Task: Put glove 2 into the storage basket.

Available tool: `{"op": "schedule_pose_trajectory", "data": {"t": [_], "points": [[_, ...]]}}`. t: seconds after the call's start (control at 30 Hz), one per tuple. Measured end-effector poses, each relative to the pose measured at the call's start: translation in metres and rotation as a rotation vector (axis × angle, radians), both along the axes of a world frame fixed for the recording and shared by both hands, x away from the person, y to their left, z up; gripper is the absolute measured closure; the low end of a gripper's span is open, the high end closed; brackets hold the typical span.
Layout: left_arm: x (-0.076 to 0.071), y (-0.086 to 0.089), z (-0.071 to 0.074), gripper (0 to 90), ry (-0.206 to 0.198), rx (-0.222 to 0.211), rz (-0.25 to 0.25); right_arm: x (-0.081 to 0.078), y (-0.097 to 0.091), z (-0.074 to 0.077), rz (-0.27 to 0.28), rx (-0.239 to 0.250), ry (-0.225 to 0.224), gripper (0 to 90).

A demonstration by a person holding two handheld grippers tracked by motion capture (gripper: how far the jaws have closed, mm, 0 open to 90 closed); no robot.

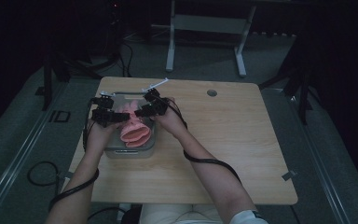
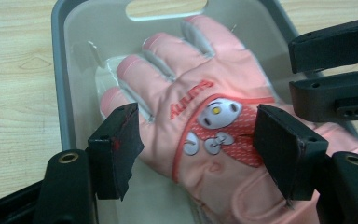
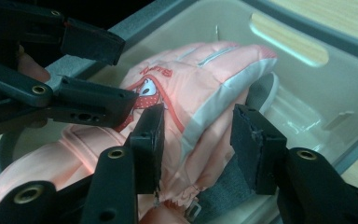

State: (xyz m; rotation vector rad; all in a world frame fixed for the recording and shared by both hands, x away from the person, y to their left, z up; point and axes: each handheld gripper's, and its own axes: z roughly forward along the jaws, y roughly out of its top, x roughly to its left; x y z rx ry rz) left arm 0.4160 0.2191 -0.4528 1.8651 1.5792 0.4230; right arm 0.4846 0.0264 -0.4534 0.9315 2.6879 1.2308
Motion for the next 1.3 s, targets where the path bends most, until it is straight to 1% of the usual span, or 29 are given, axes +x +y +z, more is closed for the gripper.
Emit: {"op": "schedule_pose_trajectory", "data": {"t": [0.03,0.07,0.1,0.13,0.2,0.27,0.33,0.37,0.5,0.53,0.7,0.73,0.77,0.8,0.9,0.93,1.03,1.13,1.17,1.27,1.3], "points": [[-0.001,0.000,0.002,31.6,-0.005,0.004,-0.001,0.000,-0.001,0.002,0.000,0.000,-0.006,54.2],[-0.001,0.000,0.003,31.4,-0.010,0.000,0.002,-0.001,-0.003,0.005,-0.002,0.011,-0.007,54.0],[-0.002,0.001,0.004,31.4,-0.010,-0.003,0.000,-0.001,-0.003,0.005,-0.002,0.011,-0.007,54.0],[-0.003,0.001,0.006,31.2,-0.017,-0.002,0.000,-0.002,-0.005,0.009,0.001,0.017,-0.012,53.9],[-0.004,0.001,0.008,31.2,-0.016,0.003,-0.003,-0.002,-0.007,0.011,0.005,0.022,-0.012,53.8],[-0.006,0.000,0.010,30.8,-0.016,-0.008,-0.015,-0.002,-0.010,0.015,-0.001,0.042,-0.010,53.4],[-0.007,-0.001,0.012,29.4,-0.025,0.007,-0.014,-0.003,-0.015,0.020,-0.002,0.054,-0.019,53.0],[-0.008,0.000,0.014,29.4,-0.029,0.004,-0.015,-0.003,-0.015,0.020,-0.002,0.054,-0.019,53.0],[-0.012,0.000,0.025,27.5,-0.070,-0.009,-0.011,-0.004,-0.019,0.025,-0.001,0.054,-0.032,51.5],[-0.013,0.000,0.027,27.5,-0.074,-0.012,-0.012,-0.004,-0.019,0.025,-0.001,0.054,-0.032,51.5],[-0.021,-0.006,0.037,24.8,-0.109,-0.029,-0.037,-0.007,-0.025,0.029,0.004,0.058,-0.043,49.9],[-0.023,-0.007,0.038,24.7,-0.112,-0.034,-0.047,-0.007,-0.027,0.030,0.005,0.058,-0.045,49.7],[-0.025,-0.009,0.039,22.8,-0.122,-0.043,-0.065,-0.008,-0.028,0.030,0.004,0.060,-0.044,49.1],[-0.027,-0.012,0.040,18.3,-0.134,-0.048,-0.082,-0.008,-0.029,0.029,0.005,0.060,-0.051,48.9],[-0.032,-0.021,0.042,16.1,-0.152,-0.037,-0.110,-0.010,-0.034,0.029,0.006,0.054,-0.051,47.6],[-0.034,-0.024,0.042,14.0,-0.158,-0.036,-0.119,-0.011,-0.036,0.028,0.006,0.054,-0.053,47.3],[-0.042,-0.032,0.045,12.5,-0.197,-0.042,-0.139,-0.015,-0.043,0.029,0.012,0.062,-0.062,44.0],[-0.048,-0.043,0.046,5.5,-0.217,-0.035,-0.182,-0.019,-0.052,0.032,0.020,0.076,-0.073,37.9],[-0.050,-0.048,0.047,2.9,-0.223,-0.026,-0.198,-0.021,-0.055,0.033,0.024,0.082,-0.081,36.0],[-0.057,-0.062,0.046,1.6,-0.241,0.003,-0.247,-0.027,-0.064,0.036,0.043,0.081,-0.108,27.1],[-0.059,-0.066,0.046,1.6,-0.240,0.011,-0.267,-0.029,-0.066,0.036,0.040,0.087,-0.112,24.9]]}}
